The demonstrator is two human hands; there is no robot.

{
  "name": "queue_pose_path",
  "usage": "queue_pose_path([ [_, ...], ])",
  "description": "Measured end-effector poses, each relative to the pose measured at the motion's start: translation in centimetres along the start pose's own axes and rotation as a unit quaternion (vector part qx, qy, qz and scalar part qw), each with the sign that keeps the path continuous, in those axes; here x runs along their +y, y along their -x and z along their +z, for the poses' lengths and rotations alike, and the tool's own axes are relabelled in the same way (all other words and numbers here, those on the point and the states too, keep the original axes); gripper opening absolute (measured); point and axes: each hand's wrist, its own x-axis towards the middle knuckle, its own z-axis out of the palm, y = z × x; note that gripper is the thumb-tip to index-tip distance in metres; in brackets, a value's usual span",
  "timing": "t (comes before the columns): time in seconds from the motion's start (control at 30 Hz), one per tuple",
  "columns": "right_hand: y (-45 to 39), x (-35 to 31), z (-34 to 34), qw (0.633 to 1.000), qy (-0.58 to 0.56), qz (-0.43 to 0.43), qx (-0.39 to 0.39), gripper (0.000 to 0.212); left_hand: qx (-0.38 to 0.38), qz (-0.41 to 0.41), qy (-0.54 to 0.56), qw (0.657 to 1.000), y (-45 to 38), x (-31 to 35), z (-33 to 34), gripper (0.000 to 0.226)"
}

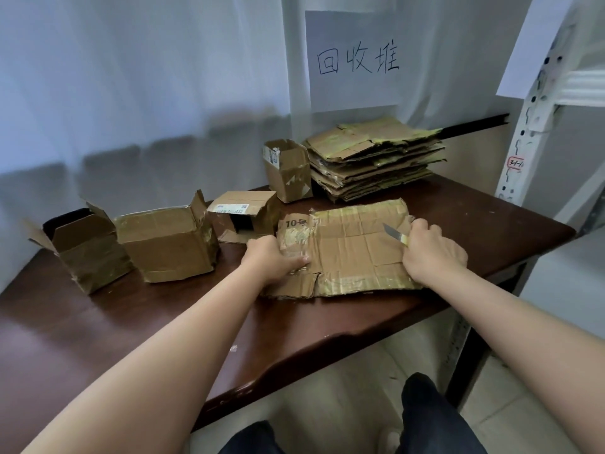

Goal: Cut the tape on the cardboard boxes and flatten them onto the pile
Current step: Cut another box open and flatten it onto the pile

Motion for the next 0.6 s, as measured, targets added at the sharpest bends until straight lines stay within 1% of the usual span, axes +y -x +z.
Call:
queue_pose_path([
  [0.1, 0.1, 0.3, 0.1, 0.999, -0.035, -0.002, 0.028, 0.038, 0.019, -0.009, 0.0, 1.0, 0.2, 0.2, 0.0, 0.068],
  [0.2, -0.1, 0.7, 0.3, 0.996, -0.071, -0.001, 0.051, 0.039, 0.043, -0.013, 0.095, 0.994, 0.6, 0.6, -0.1, 0.086],
  [0.23, -0.2, 0.9, 0.3, 0.995, -0.084, 0.0, 0.054, 0.039, 0.047, -0.003, 0.133, 0.99, 0.7, 0.7, -0.1, 0.086],
  [0.33, -0.8, 1.7, 0.2, 0.991, -0.116, 0.009, 0.072, 0.036, 0.062, 0.053, 0.209, 0.975, 1.0, 1.7, -0.1, 0.08],
  [0.4, -1.5, 2.4, -0.3, 0.987, -0.128, 0.017, 0.093, 0.036, 0.086, 0.098, 0.229, 0.965, 0.8, 2.9, -0.5, 0.078],
  [0.47, -2.4, 3.0, -1.1, 0.983, -0.143, 0.019, 0.117, 0.036, 0.1, 0.13, 0.244, 0.956, 0.2, 4.4, -1.2, 0.069],
  [0.6, -4.9, 3.8, -3.2, 0.971, -0.161, 0.0, 0.18, 0.038, 0.073, 0.154, 0.324, 0.931, -2.1, 6.3, -2.6, 0.054],
])
